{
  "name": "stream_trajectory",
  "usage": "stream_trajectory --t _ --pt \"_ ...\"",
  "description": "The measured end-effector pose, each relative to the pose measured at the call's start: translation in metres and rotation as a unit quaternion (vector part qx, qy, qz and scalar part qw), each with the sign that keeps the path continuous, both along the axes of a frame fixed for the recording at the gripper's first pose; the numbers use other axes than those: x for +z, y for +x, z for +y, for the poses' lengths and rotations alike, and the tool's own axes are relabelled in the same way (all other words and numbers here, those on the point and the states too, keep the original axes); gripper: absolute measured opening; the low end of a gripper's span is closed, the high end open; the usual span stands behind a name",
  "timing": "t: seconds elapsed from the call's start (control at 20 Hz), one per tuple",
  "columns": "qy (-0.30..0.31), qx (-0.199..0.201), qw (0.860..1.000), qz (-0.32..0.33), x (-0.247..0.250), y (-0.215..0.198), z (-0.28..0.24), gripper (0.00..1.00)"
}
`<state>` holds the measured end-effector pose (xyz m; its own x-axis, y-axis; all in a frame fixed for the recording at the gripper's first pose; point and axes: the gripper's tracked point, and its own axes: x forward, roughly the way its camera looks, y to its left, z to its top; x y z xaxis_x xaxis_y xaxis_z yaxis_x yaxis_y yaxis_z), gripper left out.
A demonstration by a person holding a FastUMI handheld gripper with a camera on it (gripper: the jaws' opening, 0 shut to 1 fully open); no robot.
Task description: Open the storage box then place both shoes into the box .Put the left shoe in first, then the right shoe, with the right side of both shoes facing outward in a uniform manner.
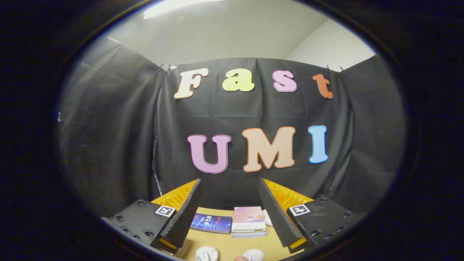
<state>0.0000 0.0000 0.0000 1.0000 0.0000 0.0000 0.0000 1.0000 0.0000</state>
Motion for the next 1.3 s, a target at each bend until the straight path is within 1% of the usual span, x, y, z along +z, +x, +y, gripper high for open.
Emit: stream_trajectory --t 0.25,0.35,0.55,0.8,0.9,1.0,1.1,1.3 --pt "-0.014 0.015 1.000 0.012 -0.006 0.005 0.007 0.98" --pt "-0.025 0.017 0.999 0.010 -0.005 0.004 0.007 0.98" --pt "-0.025 0.031 0.999 0.010 -0.006 -0.003 0.014 0.98" --pt "-0.032 0.053 0.997 0.035 -0.029 -0.013 0.029 0.98" --pt "-0.027 0.067 0.996 0.056 -0.044 -0.014 0.040 0.98" --pt "-0.006 0.089 0.992 0.089 -0.069 -0.014 0.055 0.98" --pt "0.013 0.107 0.986 0.126 -0.094 -0.015 0.066 0.98" --pt "0.047 0.133 0.974 0.180 -0.135 -0.017 0.087 0.98"
